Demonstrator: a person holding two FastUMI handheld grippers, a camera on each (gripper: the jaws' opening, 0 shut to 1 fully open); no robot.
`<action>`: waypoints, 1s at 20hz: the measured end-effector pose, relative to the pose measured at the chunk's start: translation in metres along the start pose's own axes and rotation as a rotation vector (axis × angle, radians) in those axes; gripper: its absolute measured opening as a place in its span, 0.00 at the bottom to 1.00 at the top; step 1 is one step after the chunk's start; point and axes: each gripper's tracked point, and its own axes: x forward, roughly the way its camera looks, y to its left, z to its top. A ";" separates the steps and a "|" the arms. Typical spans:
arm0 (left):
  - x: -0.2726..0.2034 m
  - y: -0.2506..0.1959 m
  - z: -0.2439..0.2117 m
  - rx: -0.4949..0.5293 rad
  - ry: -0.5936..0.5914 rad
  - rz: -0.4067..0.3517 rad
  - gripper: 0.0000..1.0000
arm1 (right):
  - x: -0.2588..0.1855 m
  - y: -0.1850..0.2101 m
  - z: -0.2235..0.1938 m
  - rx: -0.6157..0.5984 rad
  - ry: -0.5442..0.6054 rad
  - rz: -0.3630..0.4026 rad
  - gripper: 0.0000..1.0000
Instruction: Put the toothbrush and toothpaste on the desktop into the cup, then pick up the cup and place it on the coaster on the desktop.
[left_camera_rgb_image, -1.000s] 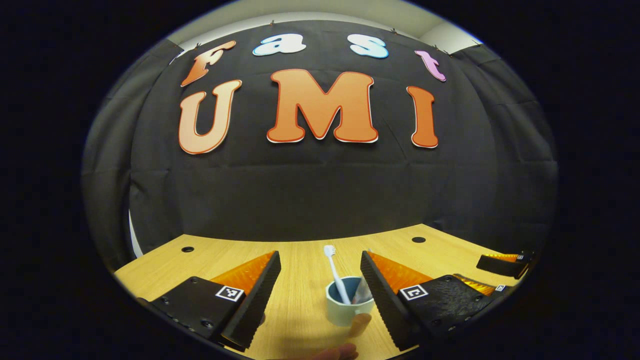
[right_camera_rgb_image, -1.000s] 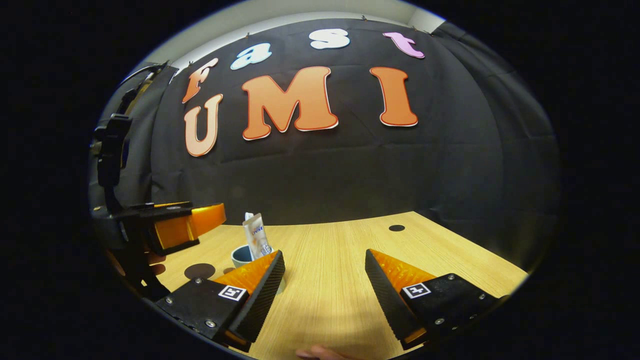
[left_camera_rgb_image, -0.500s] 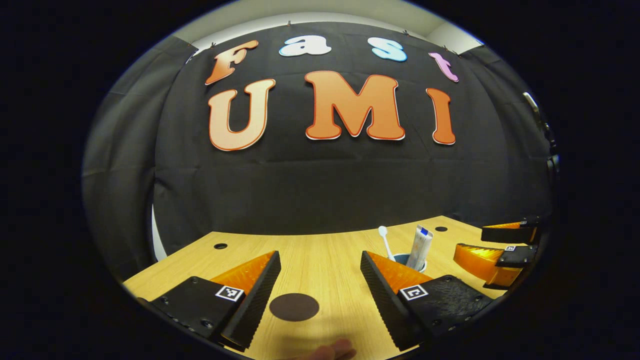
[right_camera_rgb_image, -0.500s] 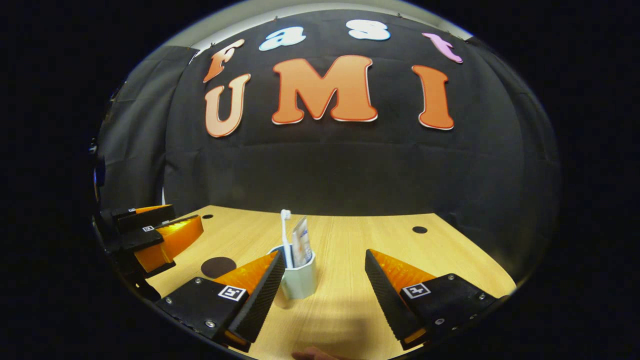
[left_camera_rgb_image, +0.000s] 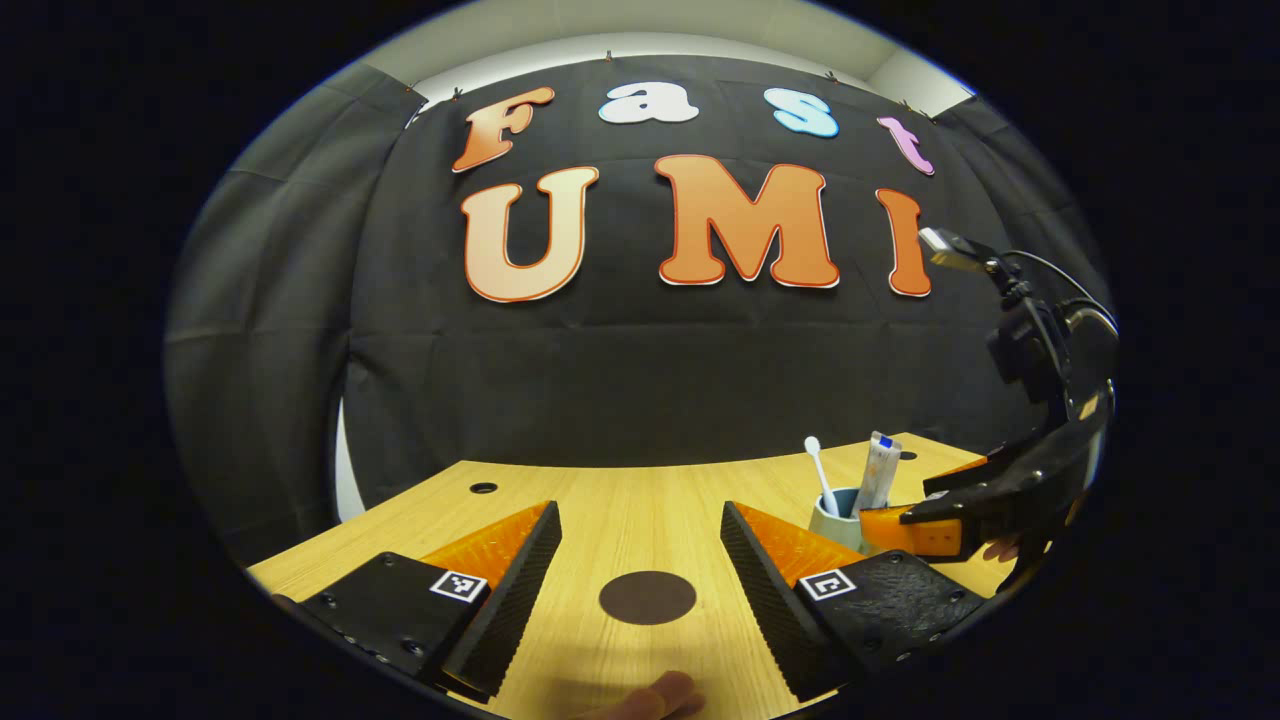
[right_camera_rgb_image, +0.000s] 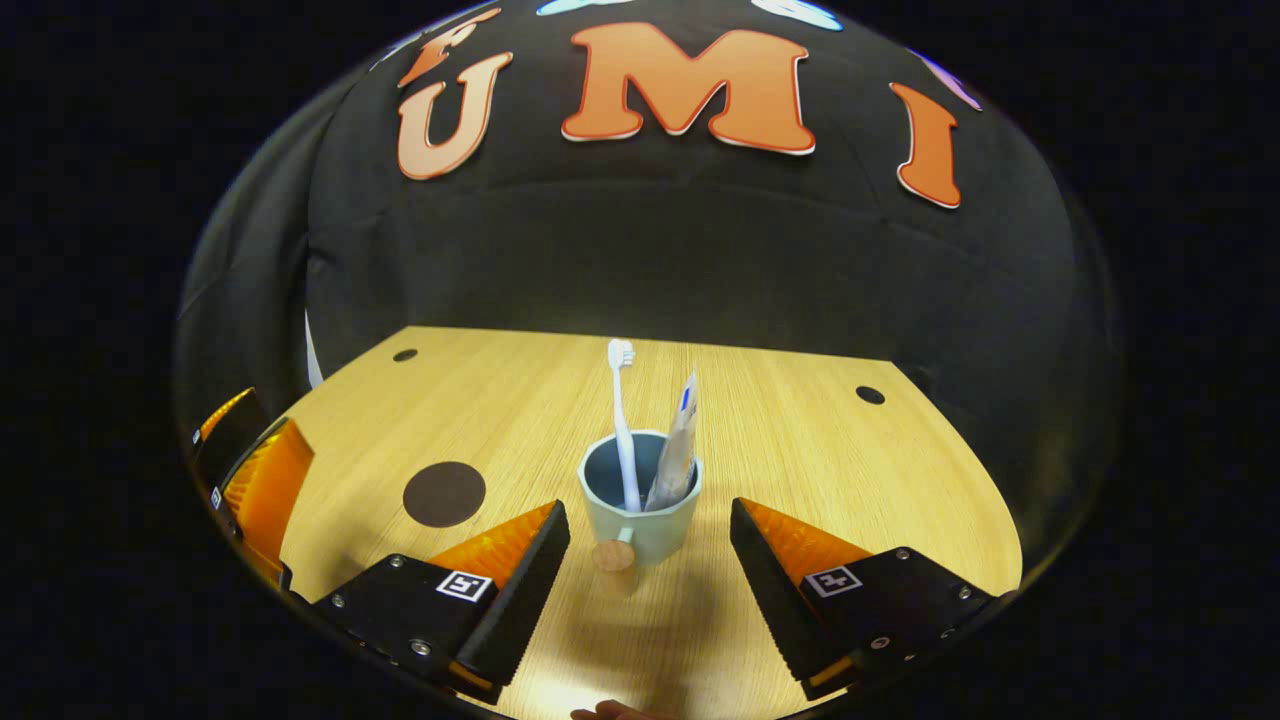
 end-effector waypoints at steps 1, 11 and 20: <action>-0.004 0.001 -0.003 0.000 -0.004 0.000 0.97 | 0.005 0.004 -0.005 0.004 0.049 -0.002 0.98; -0.016 0.018 -0.042 -0.067 0.058 -0.044 0.98 | 0.036 0.024 -0.059 0.172 0.403 -0.006 0.72; -0.016 0.008 -0.058 -0.092 0.109 -0.113 0.96 | 0.039 0.007 -0.063 0.116 0.385 -0.028 0.24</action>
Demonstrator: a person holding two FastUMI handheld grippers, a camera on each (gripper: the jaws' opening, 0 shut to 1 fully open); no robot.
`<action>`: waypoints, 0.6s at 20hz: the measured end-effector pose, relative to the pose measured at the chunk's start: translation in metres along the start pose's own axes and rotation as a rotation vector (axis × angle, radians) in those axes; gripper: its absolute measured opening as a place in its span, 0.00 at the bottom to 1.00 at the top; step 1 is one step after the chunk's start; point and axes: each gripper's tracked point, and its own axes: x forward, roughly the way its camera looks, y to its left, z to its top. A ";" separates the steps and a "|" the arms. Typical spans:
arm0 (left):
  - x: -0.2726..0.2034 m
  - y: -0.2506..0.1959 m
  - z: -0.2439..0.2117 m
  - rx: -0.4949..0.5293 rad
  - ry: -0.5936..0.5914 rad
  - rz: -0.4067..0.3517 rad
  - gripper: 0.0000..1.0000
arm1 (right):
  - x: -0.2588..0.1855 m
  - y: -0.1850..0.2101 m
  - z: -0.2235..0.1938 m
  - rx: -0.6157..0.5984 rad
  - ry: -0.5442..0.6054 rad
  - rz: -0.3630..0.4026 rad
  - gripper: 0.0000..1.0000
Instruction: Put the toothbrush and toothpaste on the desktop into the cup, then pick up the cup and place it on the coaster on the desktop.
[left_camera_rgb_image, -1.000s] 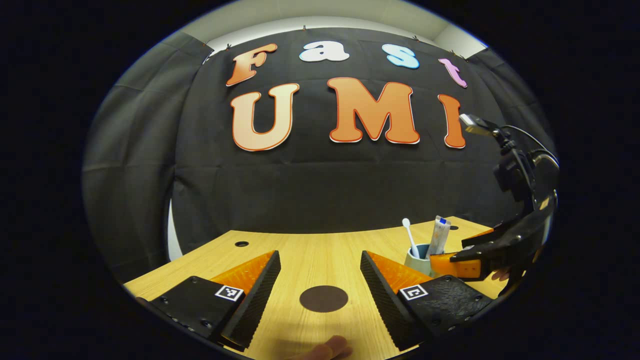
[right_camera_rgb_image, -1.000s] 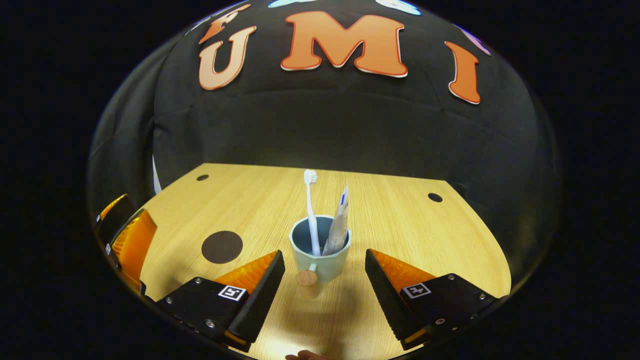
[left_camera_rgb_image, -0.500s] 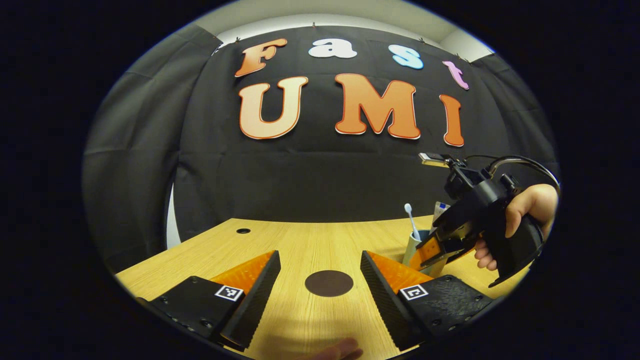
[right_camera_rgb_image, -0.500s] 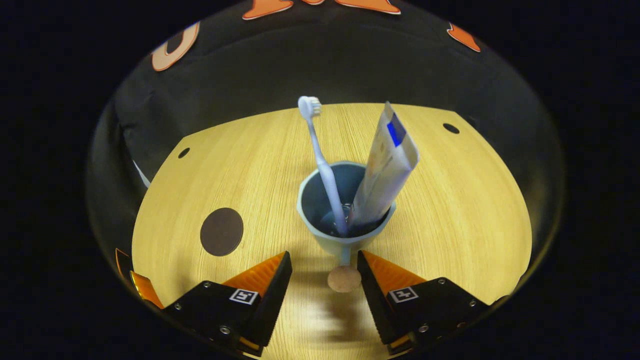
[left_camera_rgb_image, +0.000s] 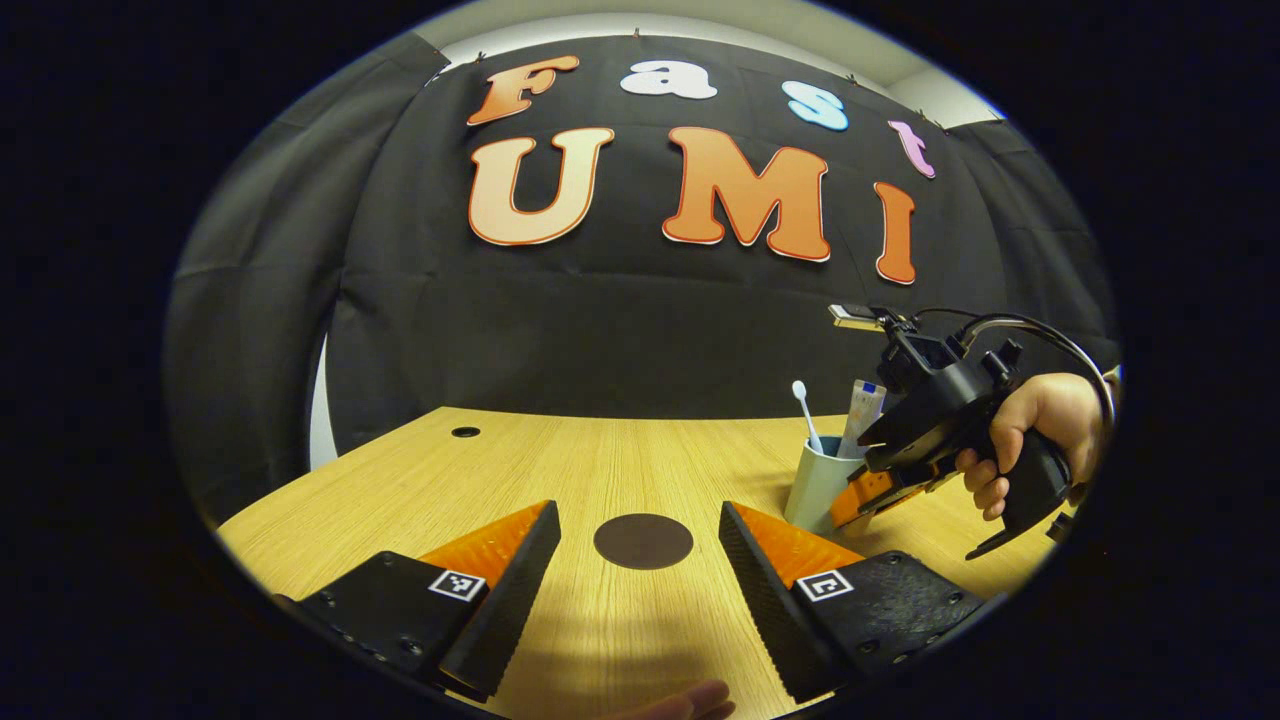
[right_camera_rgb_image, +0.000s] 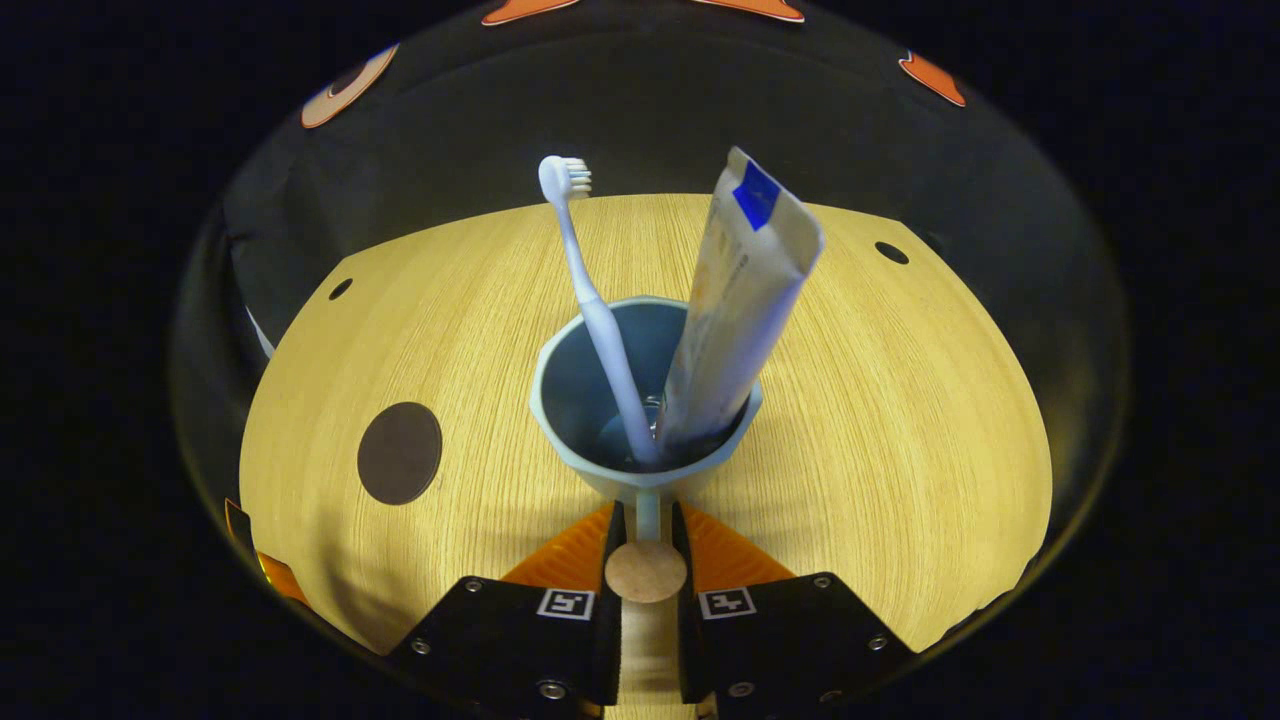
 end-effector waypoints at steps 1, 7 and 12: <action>-0.001 -0.001 -0.001 0.001 -0.002 -0.004 0.96 | 0.001 0.001 -0.001 -0.016 -0.001 0.006 0.22; -0.007 -0.003 0.000 0.011 -0.012 -0.014 0.97 | 0.001 0.000 0.006 -0.025 -0.050 0.037 0.20; -0.016 -0.004 0.000 0.025 -0.024 -0.023 0.96 | 0.003 0.003 0.014 -0.082 -0.111 0.073 0.20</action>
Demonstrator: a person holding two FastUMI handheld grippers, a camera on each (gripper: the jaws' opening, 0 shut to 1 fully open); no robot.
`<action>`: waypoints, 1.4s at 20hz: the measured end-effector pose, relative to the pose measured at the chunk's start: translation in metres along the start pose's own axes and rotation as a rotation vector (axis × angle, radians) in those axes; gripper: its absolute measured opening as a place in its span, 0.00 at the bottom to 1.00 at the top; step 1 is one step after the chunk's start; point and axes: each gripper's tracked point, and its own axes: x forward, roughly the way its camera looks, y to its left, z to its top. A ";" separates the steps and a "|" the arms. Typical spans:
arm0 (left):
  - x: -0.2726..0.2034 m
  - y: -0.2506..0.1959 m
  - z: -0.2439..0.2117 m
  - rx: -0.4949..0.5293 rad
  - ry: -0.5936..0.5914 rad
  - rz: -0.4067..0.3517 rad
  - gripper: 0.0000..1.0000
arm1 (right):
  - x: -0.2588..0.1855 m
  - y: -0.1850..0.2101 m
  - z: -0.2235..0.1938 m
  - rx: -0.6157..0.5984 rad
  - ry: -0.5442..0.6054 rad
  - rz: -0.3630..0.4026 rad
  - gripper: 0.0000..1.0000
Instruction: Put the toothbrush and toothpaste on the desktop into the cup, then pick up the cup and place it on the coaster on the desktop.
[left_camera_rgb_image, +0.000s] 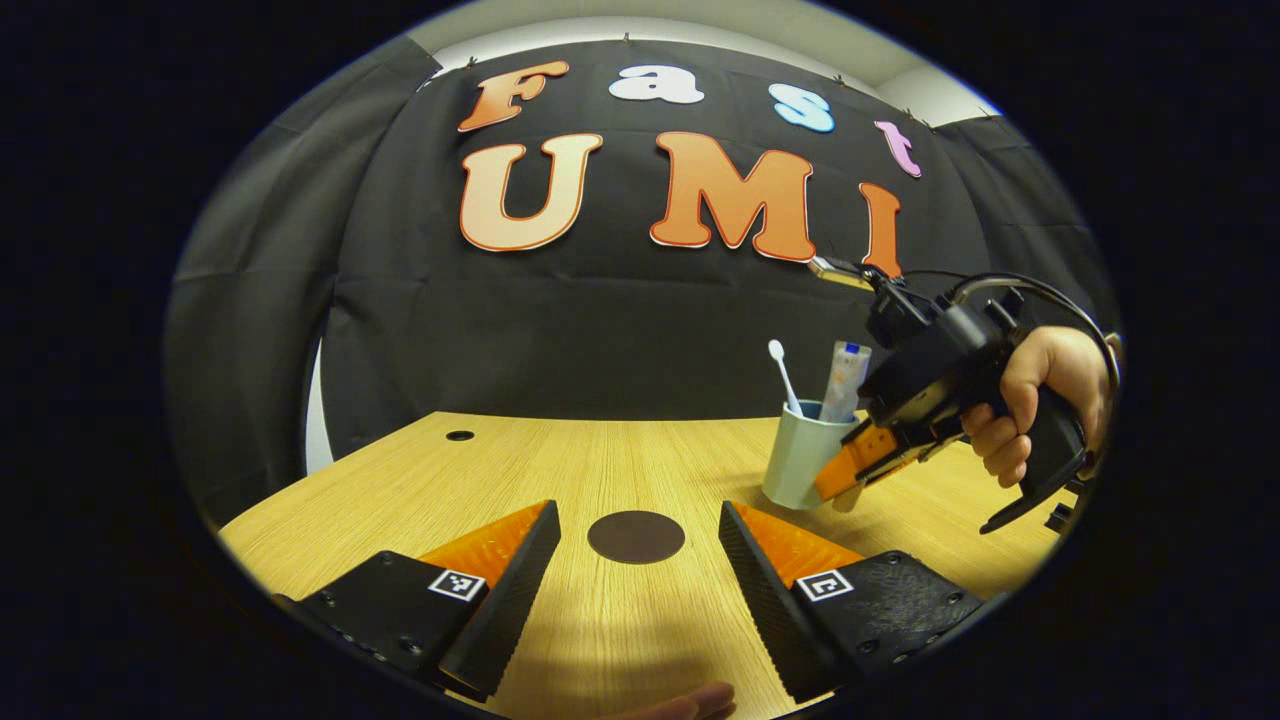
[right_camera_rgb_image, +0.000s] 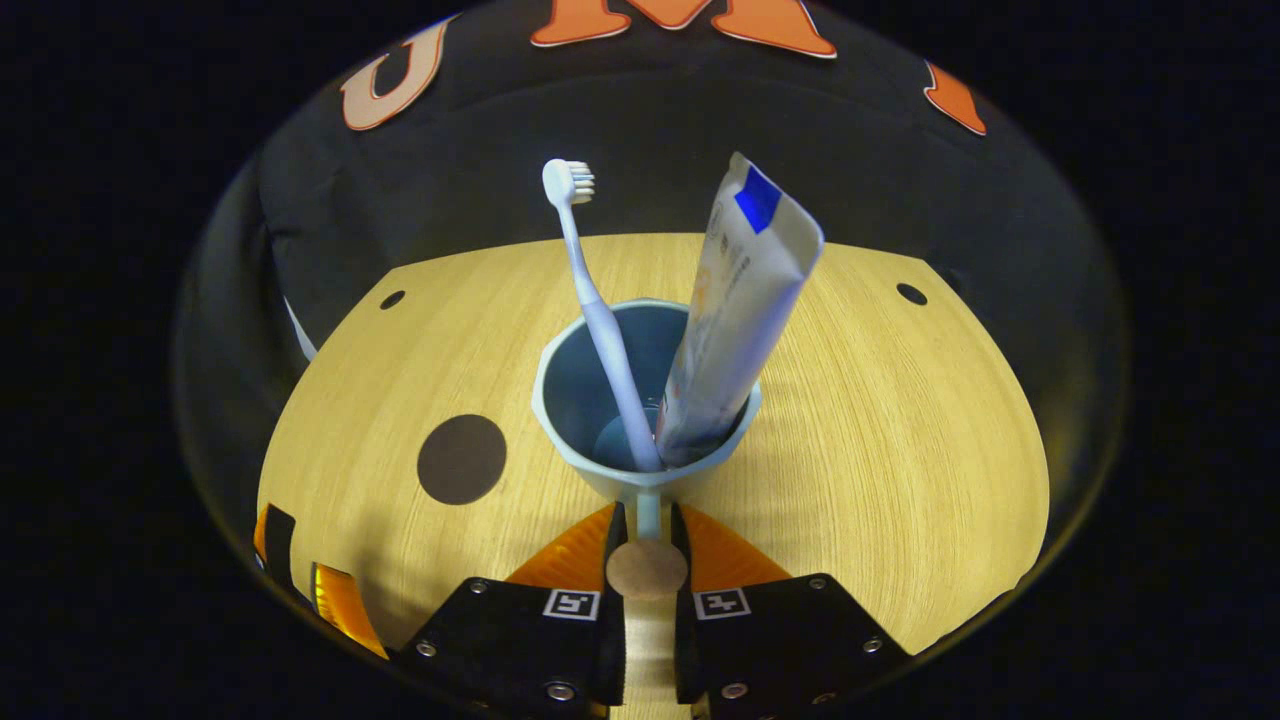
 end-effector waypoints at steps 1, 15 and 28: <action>-0.001 0.000 0.000 0.004 -0.003 0.002 0.96 | 0.001 0.001 0.001 -0.021 -0.008 0.006 0.19; -0.033 0.033 -0.003 0.017 -0.019 0.066 0.96 | 0.004 -0.010 -0.005 -0.229 0.060 0.160 0.20; -0.044 0.026 0.005 0.026 -0.049 0.061 0.97 | 0.003 -0.019 0.001 -0.274 0.011 0.137 0.34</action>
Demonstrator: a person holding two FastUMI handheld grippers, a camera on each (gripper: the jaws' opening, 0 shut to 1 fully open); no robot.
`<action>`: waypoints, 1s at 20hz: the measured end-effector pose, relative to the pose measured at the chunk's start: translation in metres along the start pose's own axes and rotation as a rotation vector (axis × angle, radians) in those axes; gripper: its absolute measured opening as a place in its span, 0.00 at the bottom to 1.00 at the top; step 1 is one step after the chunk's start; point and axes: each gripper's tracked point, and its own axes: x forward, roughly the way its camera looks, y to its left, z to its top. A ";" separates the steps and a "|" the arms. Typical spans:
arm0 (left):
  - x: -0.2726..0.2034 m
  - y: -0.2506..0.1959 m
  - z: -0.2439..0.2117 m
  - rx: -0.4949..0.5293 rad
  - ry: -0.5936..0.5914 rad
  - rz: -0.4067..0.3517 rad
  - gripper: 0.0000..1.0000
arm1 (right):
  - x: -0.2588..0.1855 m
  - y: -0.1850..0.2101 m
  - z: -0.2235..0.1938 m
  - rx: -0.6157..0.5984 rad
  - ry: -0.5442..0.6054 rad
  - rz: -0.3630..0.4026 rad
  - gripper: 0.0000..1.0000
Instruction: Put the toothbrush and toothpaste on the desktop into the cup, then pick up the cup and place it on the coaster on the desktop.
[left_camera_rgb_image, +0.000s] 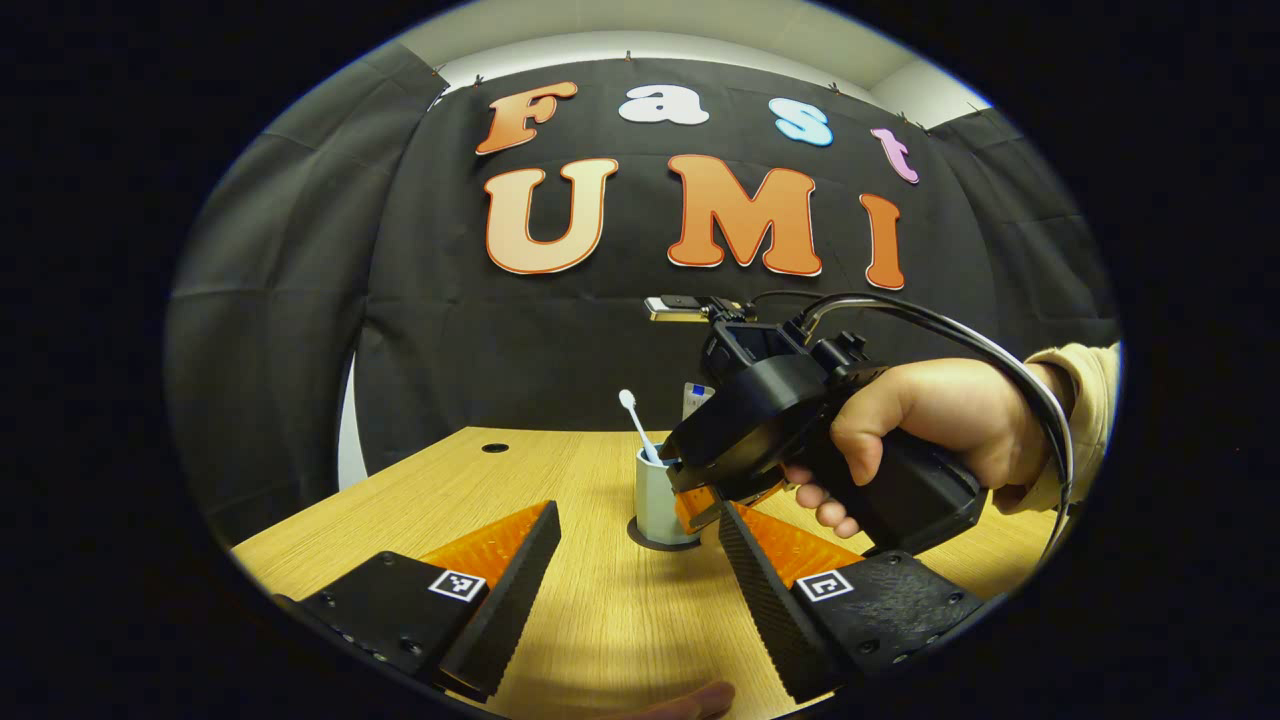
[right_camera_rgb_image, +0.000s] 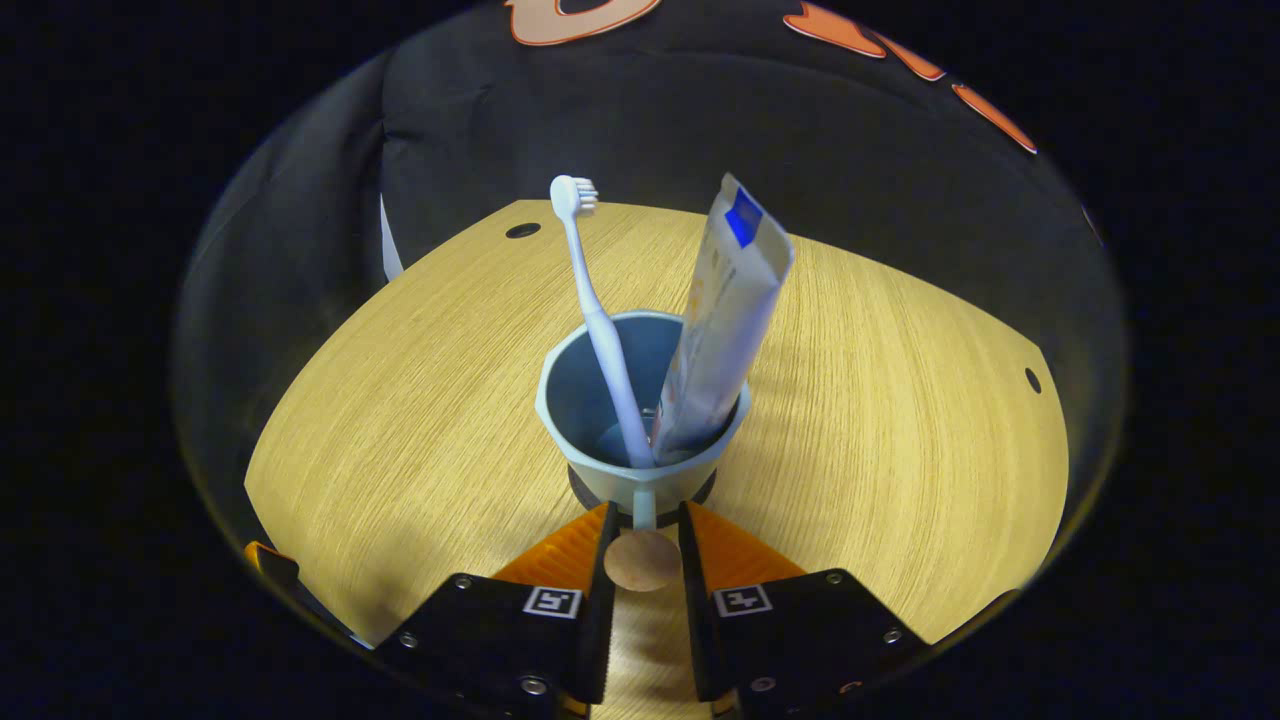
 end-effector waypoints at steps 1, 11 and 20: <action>0.000 0.000 0.001 0.002 -0.002 0.007 0.97 | -0.003 -0.004 0.005 -0.013 -0.030 -0.010 0.48; -0.006 -0.025 0.018 0.062 -0.059 0.009 0.99 | -0.037 -0.042 0.030 0.065 -0.279 -0.021 0.99; -0.013 -0.055 0.029 0.116 -0.085 0.014 0.98 | -0.069 -0.091 0.038 0.164 -0.411 -0.012 0.99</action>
